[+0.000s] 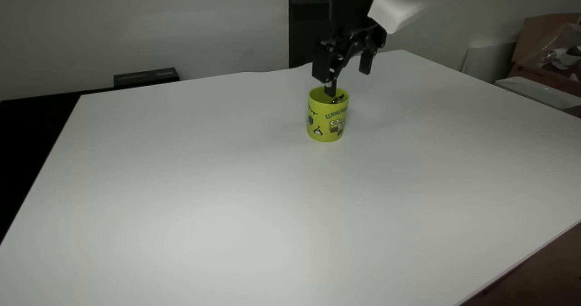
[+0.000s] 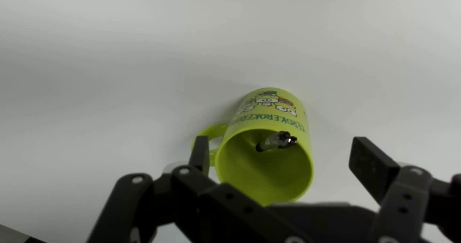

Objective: Take the pen out of the cup and put it on the table

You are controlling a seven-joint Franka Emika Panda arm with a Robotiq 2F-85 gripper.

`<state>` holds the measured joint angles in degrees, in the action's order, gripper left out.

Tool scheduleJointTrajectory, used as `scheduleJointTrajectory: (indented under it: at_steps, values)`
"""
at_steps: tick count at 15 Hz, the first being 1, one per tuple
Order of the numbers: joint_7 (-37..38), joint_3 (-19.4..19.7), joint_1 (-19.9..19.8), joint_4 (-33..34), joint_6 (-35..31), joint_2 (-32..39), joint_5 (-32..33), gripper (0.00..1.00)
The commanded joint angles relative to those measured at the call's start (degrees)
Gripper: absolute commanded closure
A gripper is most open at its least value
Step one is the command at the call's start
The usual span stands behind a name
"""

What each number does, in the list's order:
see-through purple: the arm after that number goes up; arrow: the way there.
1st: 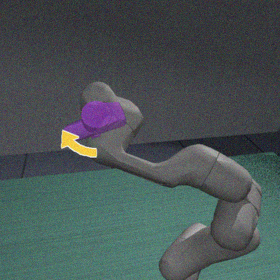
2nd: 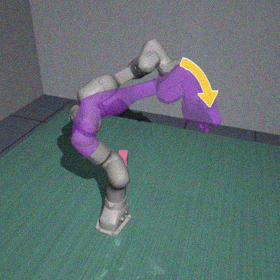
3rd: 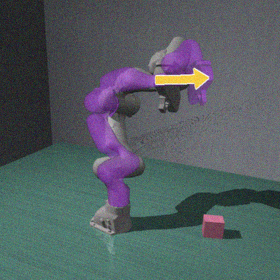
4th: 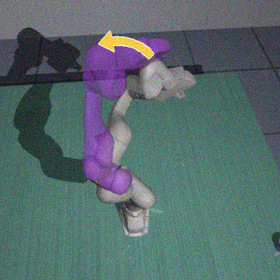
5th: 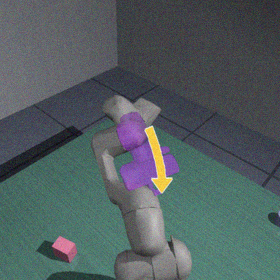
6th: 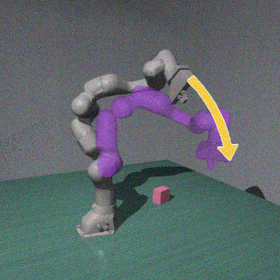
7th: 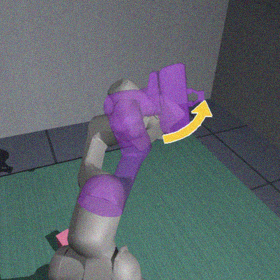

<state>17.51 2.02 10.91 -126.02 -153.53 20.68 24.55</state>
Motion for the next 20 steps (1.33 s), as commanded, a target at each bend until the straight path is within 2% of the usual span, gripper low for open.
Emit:
scheduleJointTrajectory:
  at_steps: [1,3,4,7,8,10,20]
  values:
    - [1.3,1.1,0.9,-1.0,-1.8,0.5,-1.3,0.0]
    - [1.0,1.3,0.9,-1.3,-2.3,0.7,-2.0,0.0]
    - [0.9,1.3,0.8,-1.4,-2.5,0.9,-2.4,0.05]
    - [0.5,1.6,0.9,-0.8,-2.8,1.7,-3.2,0.01]
    - [0.3,1.7,0.8,-0.6,-3.0,2.0,-3.4,0.28]
    - [0.0,1.8,0.8,-0.4,-3.3,2.6,-4.0,0.27]
    - [-2.7,2.0,0.6,2.5,-3.4,4.7,-6.2,0.96]
